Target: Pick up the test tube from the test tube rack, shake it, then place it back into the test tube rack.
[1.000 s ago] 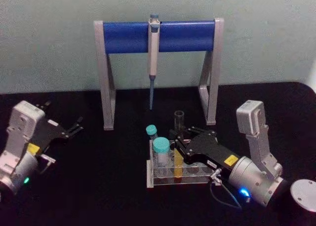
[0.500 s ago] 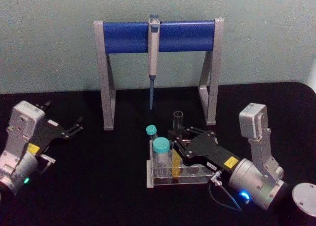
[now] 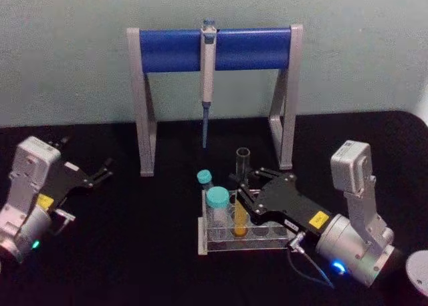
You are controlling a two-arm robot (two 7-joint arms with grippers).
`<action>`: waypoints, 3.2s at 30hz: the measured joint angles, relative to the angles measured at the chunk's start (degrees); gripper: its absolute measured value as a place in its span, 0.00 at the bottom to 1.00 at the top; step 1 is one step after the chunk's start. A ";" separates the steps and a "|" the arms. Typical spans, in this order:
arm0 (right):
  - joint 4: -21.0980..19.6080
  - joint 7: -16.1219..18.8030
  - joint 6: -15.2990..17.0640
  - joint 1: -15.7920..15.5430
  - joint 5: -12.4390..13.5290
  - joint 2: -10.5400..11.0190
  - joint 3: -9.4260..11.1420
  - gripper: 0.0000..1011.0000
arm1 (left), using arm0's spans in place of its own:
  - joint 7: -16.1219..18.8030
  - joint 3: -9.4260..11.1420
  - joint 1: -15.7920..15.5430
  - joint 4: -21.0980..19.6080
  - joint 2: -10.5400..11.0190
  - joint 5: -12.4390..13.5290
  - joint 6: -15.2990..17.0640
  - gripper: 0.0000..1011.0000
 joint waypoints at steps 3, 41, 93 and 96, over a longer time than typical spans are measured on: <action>-1.16 -0.16 0.10 -0.25 -0.22 0.26 0.31 0.22 | 0.00 0.00 0.00 0.00 0.00 0.00 0.00 0.99; 1.73 -1.59 0.07 7.69 -0.27 -2.70 3.06 0.22 | 0.00 0.00 0.00 0.00 0.00 0.00 0.00 0.99; 0.73 -1.50 0.25 6.11 1.41 -2.78 3.27 0.22 | 0.00 0.00 0.00 0.00 0.00 0.00 0.00 0.99; 0.94 -1.97 0.25 6.18 1.31 -2.82 3.62 0.22 | 0.00 0.00 0.00 0.00 0.00 0.00 0.00 0.99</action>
